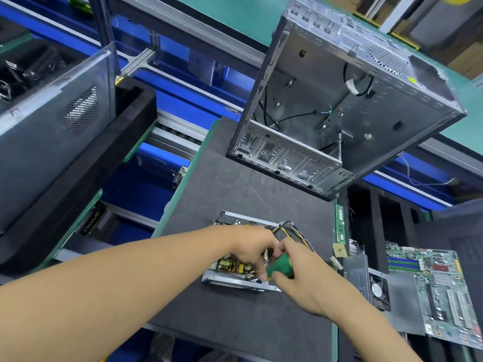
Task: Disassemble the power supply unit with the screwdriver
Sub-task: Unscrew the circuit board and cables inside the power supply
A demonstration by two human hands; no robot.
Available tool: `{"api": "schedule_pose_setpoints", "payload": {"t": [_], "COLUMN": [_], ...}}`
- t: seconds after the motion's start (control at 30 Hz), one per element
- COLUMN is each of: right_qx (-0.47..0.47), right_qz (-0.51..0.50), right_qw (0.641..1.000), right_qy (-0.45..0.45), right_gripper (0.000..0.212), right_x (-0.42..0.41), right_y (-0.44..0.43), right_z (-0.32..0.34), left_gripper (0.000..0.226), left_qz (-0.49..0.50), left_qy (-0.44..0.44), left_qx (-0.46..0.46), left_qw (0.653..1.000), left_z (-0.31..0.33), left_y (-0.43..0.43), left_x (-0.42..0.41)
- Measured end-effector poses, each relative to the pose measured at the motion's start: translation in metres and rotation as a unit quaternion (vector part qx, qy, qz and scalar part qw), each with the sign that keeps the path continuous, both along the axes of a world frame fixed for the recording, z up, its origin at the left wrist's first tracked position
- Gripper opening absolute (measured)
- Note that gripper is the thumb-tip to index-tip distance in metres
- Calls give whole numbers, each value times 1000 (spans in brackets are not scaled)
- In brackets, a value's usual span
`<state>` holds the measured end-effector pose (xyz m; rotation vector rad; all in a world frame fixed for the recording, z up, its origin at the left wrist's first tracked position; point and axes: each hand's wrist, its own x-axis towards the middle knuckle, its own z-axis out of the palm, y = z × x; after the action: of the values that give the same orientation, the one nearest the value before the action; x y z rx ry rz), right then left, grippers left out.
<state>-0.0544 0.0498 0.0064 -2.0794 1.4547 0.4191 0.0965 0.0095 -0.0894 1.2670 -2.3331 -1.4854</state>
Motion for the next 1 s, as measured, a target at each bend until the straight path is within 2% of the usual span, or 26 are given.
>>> {"api": "schedule_pose_setpoints", "payload": {"t": [0.13, 0.3, 0.43, 0.53, 0.63, 0.73, 0.8, 1.0], "right_qx": [-38, -46, 2, -19, -54, -67, -50, -12], "right_qz": [-50, -23, -12, -39, -54, -29, -13, -14], "right_qw": [997, 998, 1000, 999, 997, 997, 999, 999], "right_qy": [32, 20, 9, -12, 17, 11, -8, -30], "right_gripper": [35, 13, 19, 23, 28, 17, 11, 27], "right_x": [3, 2, 1, 1, 3, 0, -2, 0], "right_y": [3, 2, -2, 1, 3, 4, 2, 2], "right_z": [-1, -4, -1, -2, -4, -6, -5, -7], "left_gripper": [39, 30, 32, 35, 40, 42, 35, 25], "left_qz": [16, 0, 13, 33, 21, 10, 11, 19], "left_qy": [8, 12, 14, 14, 18, 18, 21, 22], "left_qx": [8, 40, 0, -7, -1, 17, 25, 8], "left_qw": [1000, 999, 1000, 999, 1000, 1000, 999, 1000], "left_z": [-3, -1, -3, -6, -5, -2, -1, -5], "left_y": [7, 7, 8, 11, 14, 12, 10, 8], "left_x": [-7, 1, 2, -2, -5, 0, 6, 6]}}
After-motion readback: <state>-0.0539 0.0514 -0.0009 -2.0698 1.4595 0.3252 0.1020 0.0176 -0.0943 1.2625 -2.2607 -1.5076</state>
